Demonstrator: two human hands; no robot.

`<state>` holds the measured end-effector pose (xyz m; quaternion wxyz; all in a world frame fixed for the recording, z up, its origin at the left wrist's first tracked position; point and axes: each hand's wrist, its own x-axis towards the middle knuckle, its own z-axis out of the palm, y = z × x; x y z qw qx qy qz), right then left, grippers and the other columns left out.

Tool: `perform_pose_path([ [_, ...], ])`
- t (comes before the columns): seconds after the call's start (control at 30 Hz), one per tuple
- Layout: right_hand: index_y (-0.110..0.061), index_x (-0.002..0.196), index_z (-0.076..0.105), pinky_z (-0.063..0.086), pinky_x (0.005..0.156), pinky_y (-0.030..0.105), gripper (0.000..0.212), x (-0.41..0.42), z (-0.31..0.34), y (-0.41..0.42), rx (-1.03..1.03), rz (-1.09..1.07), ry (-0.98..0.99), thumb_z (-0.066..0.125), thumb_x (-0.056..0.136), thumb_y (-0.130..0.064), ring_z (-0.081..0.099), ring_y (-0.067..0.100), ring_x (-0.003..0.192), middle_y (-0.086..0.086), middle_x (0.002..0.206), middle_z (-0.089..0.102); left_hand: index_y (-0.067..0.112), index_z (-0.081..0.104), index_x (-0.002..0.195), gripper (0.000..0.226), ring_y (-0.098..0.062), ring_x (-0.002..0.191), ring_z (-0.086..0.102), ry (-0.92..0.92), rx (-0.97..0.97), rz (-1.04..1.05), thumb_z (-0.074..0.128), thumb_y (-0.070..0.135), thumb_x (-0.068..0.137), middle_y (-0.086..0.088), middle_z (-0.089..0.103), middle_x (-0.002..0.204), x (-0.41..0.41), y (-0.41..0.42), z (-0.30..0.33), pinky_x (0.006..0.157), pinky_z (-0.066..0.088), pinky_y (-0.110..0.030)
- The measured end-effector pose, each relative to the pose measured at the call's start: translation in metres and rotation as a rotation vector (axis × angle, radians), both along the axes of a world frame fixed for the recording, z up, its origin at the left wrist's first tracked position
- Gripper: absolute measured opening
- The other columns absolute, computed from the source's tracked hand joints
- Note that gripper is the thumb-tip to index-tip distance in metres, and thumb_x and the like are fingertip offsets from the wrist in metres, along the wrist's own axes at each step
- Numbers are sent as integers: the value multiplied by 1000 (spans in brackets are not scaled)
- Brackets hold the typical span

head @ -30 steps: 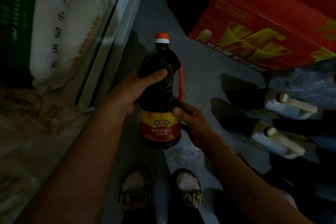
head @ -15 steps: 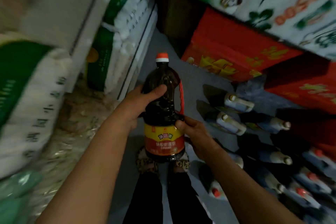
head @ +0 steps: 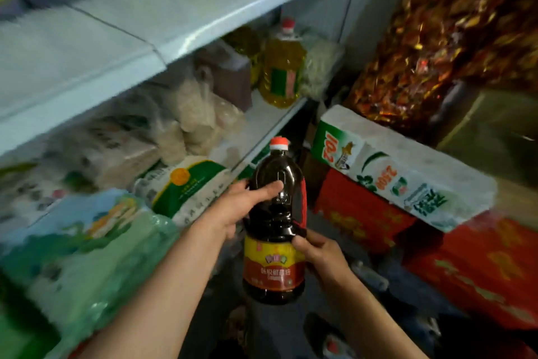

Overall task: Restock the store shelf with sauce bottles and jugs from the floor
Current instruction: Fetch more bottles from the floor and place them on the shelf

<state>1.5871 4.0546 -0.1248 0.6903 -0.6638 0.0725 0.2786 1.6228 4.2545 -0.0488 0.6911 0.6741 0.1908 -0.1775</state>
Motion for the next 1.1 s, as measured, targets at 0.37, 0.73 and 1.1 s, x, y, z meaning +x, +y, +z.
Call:
perform_pose_path([
  [0.37, -11, 118, 72, 60, 89, 39, 47, -125, 172, -22, 109, 292, -311, 83, 79, -33, 75, 28, 101, 11, 106, 77, 23, 74, 99, 63, -25, 105, 68, -209, 103, 274, 87, 56, 46, -2, 77, 100, -202, -23, 187, 98, 48, -45],
  [0.73, -10, 114, 73, 57, 69, 22, 54, -229, 254, 111, 266, 501, -420, 80, 68, -38, 76, 23, 94, 9, 101, 79, 27, 65, 118, 59, -21, 98, 69, -328, 198, 563, 79, 53, 67, -3, 74, 109, -370, 72, 282, 75, 54, -36],
  [1.1, -17, 123, 69, 59, 88, 34, 52, -360, 274, 320, 466, 691, -441, 88, 74, -19, 72, 24, 109, 9, 114, 76, 35, 61, 124, 63, -14, 98, 62, -333, 321, 721, 82, 45, 66, 3, 69, 117, -534, 240, 320, 81, 53, -42],
])
